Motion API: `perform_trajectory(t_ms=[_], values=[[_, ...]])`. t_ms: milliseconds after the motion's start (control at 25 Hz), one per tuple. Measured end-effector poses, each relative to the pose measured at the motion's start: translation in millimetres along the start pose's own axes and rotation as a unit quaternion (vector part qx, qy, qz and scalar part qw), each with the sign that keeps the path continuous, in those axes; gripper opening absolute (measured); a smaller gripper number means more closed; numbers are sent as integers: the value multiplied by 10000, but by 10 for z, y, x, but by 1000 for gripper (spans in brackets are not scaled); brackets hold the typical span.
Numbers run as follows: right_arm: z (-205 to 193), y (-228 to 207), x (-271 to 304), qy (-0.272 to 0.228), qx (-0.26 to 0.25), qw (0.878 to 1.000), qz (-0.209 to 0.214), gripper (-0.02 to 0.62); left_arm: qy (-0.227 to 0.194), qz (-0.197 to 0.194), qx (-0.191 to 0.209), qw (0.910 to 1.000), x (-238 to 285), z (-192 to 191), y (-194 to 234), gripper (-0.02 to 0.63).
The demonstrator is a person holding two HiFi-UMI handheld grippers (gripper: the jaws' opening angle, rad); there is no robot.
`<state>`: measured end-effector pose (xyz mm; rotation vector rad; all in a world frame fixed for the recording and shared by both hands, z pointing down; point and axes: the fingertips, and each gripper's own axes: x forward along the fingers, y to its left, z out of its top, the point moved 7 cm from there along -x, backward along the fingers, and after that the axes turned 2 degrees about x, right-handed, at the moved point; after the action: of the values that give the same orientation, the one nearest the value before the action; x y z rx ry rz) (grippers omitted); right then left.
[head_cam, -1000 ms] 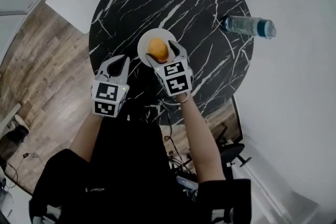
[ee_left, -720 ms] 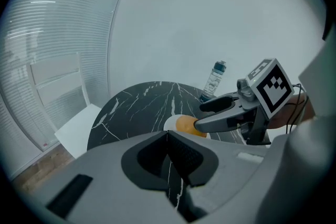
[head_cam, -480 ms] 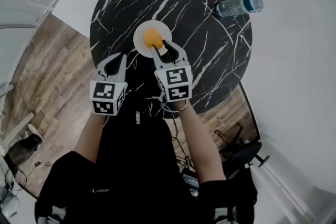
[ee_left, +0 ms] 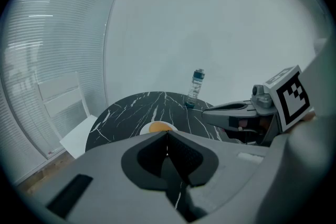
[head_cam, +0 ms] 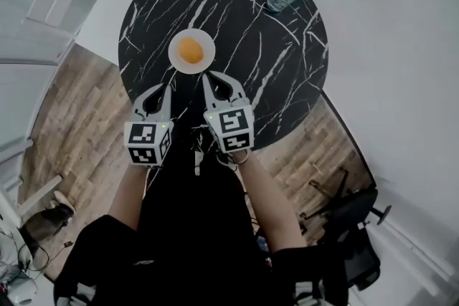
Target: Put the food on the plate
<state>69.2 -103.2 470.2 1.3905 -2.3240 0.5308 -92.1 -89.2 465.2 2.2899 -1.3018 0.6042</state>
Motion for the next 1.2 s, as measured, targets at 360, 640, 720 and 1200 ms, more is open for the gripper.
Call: perform_trajectory(t_ms=[360,640,720,1200], values=[[483,-31,-975,-1210,-137,9924,-196,-3,-940,387,236,9945,-623,451,-506,0],[918,21,-1729,-2044,-493,9774,-225,-3,-1600,504,434,9849,-1084,733,-976,0],[1022,58,-1928,-2266,-608,9718,-251,-3,-1744,498,456,9824,-1198,794,-1102,0],[1271,99,-2628,-2853,-911,9538,-220,-3,-2364,811,678,9659,-1783,1082,-1428,0]])
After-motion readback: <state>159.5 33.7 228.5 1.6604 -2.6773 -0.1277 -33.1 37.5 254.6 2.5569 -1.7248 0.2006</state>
